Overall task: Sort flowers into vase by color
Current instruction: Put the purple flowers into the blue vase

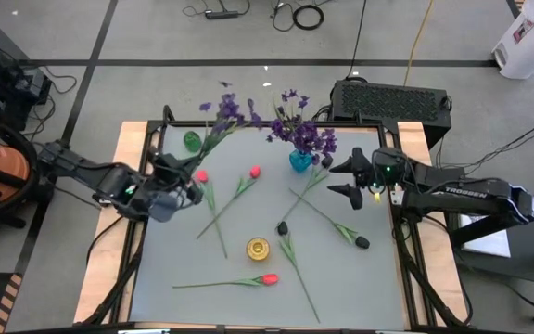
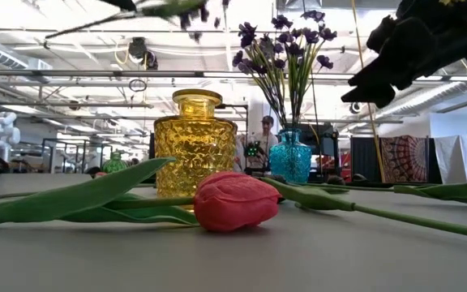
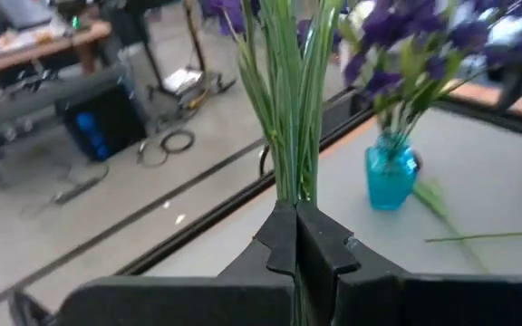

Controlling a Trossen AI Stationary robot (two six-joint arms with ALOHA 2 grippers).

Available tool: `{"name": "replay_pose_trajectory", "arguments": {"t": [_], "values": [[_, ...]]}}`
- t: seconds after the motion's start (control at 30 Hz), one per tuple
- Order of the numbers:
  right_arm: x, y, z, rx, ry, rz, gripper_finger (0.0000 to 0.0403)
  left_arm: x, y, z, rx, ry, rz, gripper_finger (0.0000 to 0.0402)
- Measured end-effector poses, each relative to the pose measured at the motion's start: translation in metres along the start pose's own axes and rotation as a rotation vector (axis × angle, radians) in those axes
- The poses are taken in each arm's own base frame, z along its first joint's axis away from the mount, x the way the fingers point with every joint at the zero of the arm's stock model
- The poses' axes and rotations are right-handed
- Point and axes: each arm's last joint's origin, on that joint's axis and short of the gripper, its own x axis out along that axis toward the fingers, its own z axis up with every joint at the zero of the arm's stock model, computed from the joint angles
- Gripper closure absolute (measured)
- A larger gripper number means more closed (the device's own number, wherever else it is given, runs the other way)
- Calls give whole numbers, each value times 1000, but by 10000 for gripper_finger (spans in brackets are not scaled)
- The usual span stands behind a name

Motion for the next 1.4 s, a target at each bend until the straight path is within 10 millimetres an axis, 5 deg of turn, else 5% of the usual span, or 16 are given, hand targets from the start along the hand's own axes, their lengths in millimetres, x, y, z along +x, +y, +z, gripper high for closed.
{"name": "replay_pose_trajectory", "arguments": {"t": [0.3, 0.67, 1.07, 1.4], "values": [[2, 21, 5, -39, -60, 129, 117, -31, -10, -5, 27, -114, -98, 400], [10, 43, 17, -87, -195, 256, 117, -37, -49, -19, 73, -149, -172, 400], [40, 58, 22, -110, -304, 270, 117, -29, -96, -19, 117, -198, -198, 400], [60, 62, 20, -110, -354, 286, 117, 5, -117, 2, 145, -218, -426, 400]]}}
